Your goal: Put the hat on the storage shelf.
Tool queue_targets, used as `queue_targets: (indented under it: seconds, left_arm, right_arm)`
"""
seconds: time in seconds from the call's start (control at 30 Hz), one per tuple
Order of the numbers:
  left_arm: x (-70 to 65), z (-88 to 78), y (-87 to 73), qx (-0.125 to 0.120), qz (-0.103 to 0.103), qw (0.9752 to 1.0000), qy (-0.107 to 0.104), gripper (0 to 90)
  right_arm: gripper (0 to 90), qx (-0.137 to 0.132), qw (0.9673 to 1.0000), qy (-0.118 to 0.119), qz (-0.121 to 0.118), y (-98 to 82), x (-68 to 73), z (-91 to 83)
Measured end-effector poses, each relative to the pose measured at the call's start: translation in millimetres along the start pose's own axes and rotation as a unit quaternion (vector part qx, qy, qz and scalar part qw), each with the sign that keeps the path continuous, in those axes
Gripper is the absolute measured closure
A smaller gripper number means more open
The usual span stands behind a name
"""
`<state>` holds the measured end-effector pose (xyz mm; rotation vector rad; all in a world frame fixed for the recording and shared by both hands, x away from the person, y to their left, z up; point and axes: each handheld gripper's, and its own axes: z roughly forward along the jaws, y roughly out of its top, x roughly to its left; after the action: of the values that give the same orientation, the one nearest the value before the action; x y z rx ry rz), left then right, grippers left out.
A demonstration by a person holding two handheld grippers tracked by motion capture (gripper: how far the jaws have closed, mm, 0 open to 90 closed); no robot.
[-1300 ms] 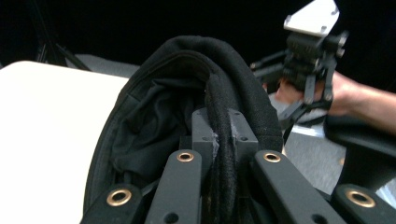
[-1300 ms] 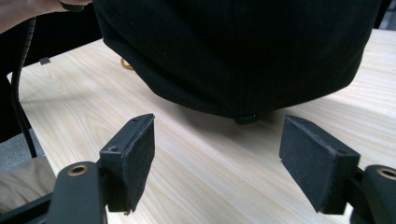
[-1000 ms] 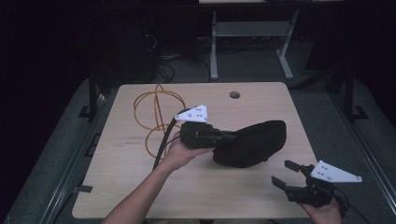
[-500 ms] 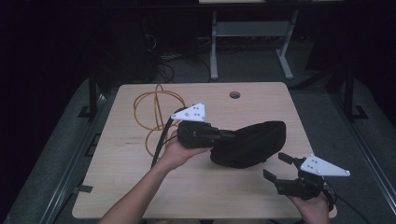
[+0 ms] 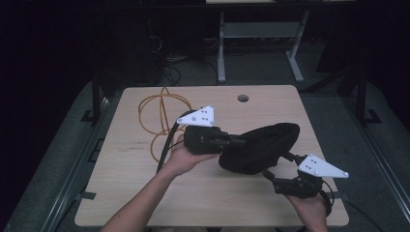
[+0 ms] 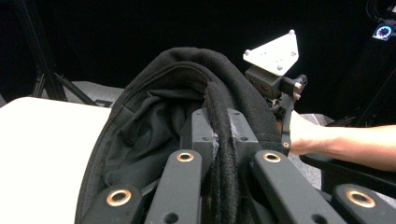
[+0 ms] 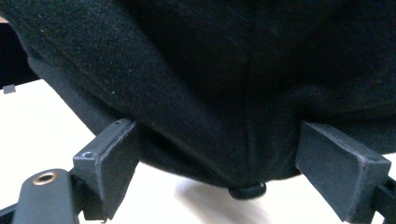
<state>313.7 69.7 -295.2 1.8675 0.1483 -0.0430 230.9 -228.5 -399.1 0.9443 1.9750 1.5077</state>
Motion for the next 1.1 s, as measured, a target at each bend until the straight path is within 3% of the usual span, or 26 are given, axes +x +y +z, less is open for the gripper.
queue_targets:
  seconds: [0.13,0.3,0.33,0.4,0.67,1.1]
  left_arm:
    - [-1.2,0.5,1.2,0.001,0.002,1.0000,-0.002,84.5]
    - [-0.9,2.6,0.4,0.000,-0.001,1.0000,-0.002,84.4]
    - [-1.0,3.1,0.3,0.000,-0.001,1.0000,-0.002,84.5]
    - [-0.9,4.5,0.1,-0.001,-0.001,1.0000,-0.007,84.5]
    - [3.7,2.9,-3.3,-0.018,-0.018,0.9997,-0.006,84.2]
    - [14.1,-1.1,-12.7,-0.012,-0.043,0.9990,0.006,77.3]
  right_arm:
    - [28.1,-0.011,0.9994,-0.012,-0.030,5.0,1.5,0.7]
    - [66.5,-0.020,0.9986,-0.016,-0.046,9.5,0.4,-1.5]
    - [78.0,-0.025,0.9981,-0.017,-0.055,10.4,-0.7,-1.4]
    - [85.9,-0.030,0.9977,-0.015,-0.059,11.4,-0.1,-1.7]
    - [87.6,-0.040,0.9973,-0.019,-0.059,15.9,-0.6,-10.4]
    - [87.8,-0.059,0.9961,-0.017,-0.063,26.6,2.6,-27.9]
